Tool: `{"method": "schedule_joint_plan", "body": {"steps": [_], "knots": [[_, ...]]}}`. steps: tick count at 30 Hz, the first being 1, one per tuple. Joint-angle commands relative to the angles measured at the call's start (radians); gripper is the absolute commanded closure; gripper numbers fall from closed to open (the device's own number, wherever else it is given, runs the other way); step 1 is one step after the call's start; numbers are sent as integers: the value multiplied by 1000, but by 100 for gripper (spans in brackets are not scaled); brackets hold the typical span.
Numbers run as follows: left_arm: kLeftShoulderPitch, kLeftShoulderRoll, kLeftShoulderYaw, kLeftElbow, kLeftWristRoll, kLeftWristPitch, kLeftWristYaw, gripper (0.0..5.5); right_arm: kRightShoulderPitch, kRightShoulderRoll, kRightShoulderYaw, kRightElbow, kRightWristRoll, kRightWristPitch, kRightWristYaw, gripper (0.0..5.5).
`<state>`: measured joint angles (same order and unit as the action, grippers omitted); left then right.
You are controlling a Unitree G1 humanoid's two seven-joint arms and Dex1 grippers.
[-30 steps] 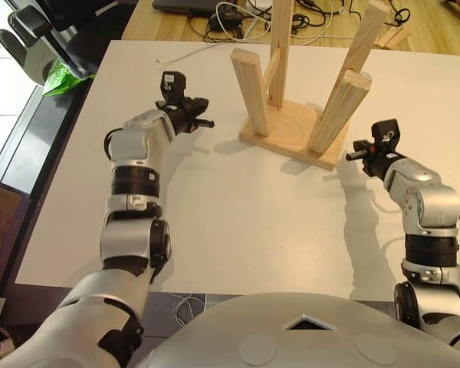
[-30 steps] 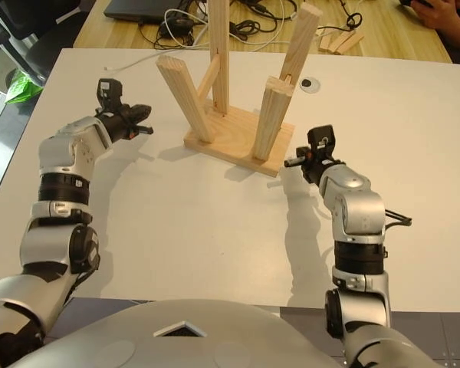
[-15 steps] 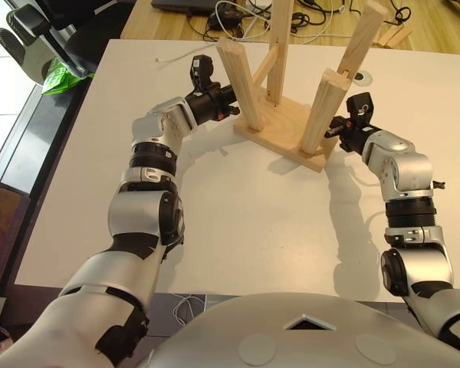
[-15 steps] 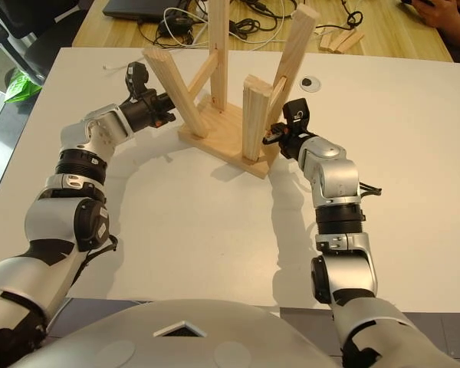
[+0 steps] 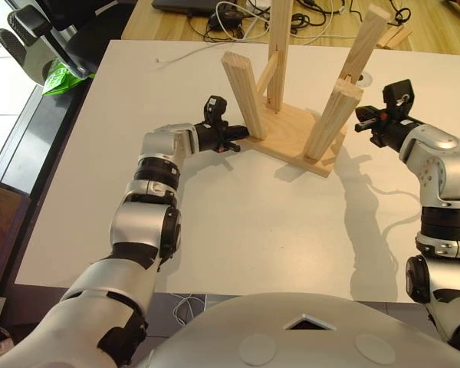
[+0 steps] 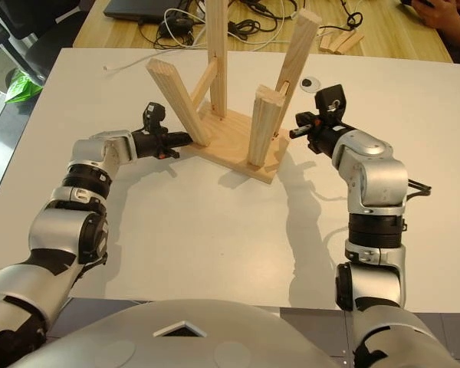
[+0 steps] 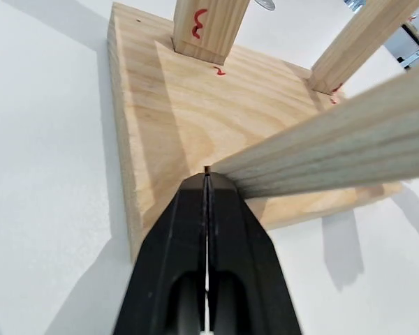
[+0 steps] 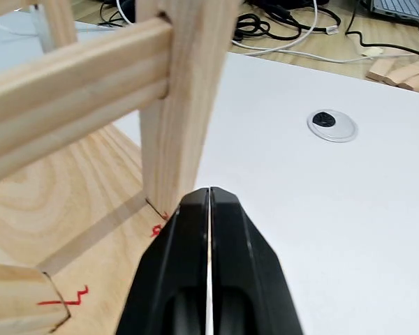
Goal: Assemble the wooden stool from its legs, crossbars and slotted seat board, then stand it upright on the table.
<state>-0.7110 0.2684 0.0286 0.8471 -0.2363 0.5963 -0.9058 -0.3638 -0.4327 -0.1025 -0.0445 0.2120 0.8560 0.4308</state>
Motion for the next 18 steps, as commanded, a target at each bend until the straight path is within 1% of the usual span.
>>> {"method": "schedule_joint_plan", "body": {"steps": [1,4,5,7,8,10,12,15,18], "knots": [[89,50,98,-334,-149,237,11,550,-4,-26,-50,-22,26,28,-7,545],[183,44,162,-618,-269,421,71,550,0,-30,-70,-49,38,45,-15,545],[203,37,176,-675,-295,460,94,550,5,-30,-75,-57,40,49,-18,545],[244,26,187,-776,-336,500,126,550,10,-29,-78,-70,43,56,-22,545],[244,30,182,-779,-334,488,136,550,9,-27,-77,-74,45,58,-24,545],[223,38,170,-739,-316,455,158,550,2,-25,-73,-75,48,61,-25,545],[172,49,147,-651,-285,401,156,550,-11,-27,-65,-69,50,61,-20,545],[77,72,71,-465,-192,277,146,550,-39,-39,-54,-46,47,52,-10,545],[15,69,4,-326,-132,185,102,550,-55,-40,-51,-41,47,51,-8,545]]}}
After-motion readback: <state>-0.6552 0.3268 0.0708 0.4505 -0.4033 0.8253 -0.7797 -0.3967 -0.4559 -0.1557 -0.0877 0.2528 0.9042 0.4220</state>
